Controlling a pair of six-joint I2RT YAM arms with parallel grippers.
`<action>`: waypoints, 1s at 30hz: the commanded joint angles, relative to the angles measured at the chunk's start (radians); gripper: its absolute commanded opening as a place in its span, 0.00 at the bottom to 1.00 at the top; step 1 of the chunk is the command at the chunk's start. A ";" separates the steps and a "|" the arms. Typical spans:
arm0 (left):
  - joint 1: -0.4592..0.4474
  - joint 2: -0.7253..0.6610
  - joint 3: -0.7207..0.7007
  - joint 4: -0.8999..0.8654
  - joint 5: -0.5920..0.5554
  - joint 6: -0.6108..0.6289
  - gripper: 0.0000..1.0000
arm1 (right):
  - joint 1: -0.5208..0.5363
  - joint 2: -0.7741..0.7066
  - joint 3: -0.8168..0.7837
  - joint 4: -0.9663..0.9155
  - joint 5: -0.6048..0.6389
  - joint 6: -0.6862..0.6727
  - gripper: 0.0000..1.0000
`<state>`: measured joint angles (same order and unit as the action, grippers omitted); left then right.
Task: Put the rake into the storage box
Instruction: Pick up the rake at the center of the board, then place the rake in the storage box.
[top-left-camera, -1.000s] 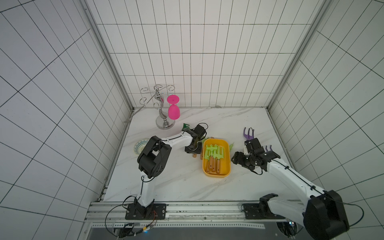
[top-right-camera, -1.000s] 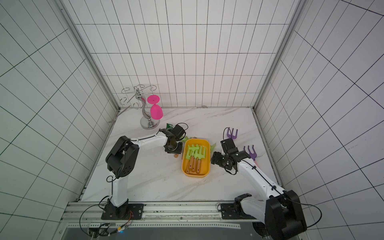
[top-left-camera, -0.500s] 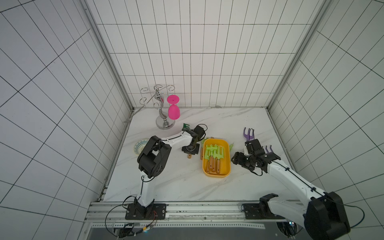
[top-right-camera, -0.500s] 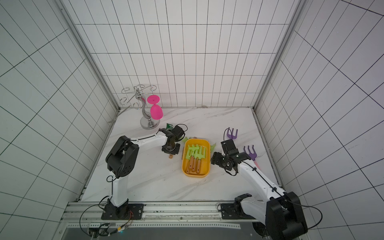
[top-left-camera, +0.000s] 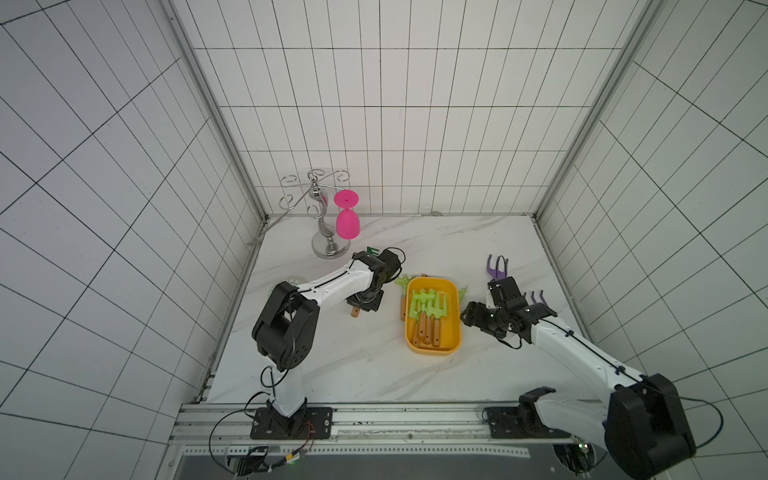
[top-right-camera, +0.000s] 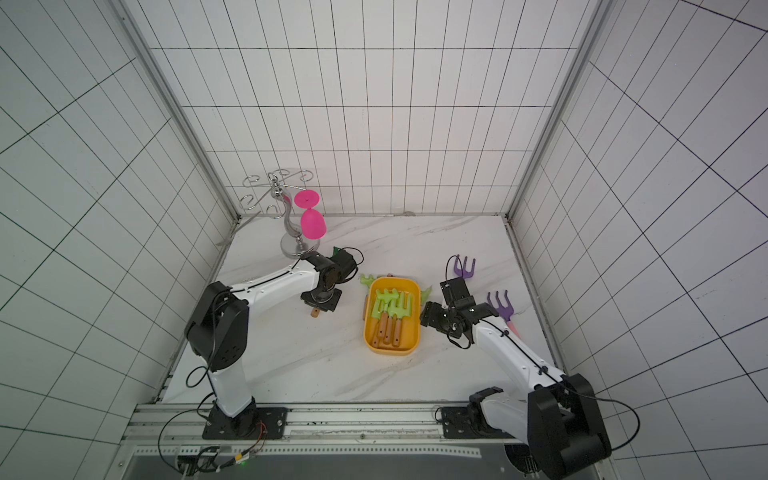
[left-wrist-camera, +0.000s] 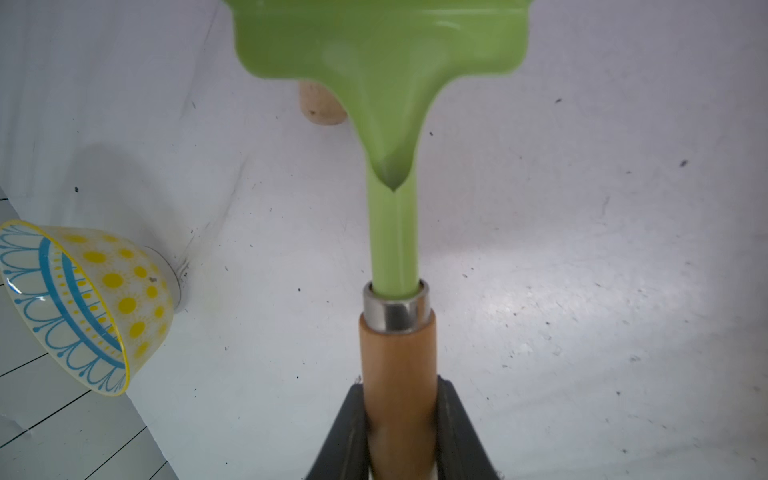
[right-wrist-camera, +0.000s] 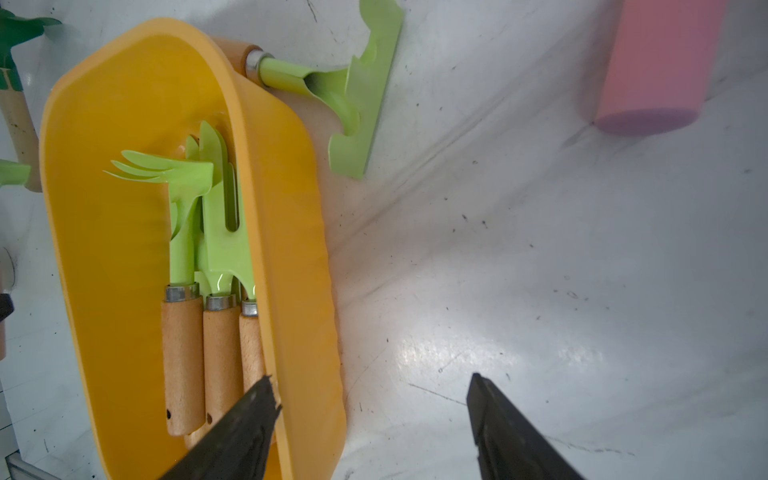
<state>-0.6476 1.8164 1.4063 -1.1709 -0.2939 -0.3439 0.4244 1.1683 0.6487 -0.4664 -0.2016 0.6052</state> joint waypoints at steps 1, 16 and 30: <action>-0.037 -0.097 0.080 -0.003 0.092 -0.039 0.05 | -0.014 0.020 0.023 0.005 0.003 -0.015 0.76; -0.187 -0.090 0.124 0.279 0.552 -0.260 0.00 | -0.022 0.021 0.113 -0.033 0.023 -0.021 0.76; -0.241 0.039 -0.008 0.404 0.556 -0.297 0.00 | -0.082 -0.022 0.087 -0.073 0.015 -0.030 0.77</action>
<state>-0.8925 1.8362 1.4151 -0.8295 0.2588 -0.6308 0.3534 1.1366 0.7189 -0.5110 -0.1814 0.5919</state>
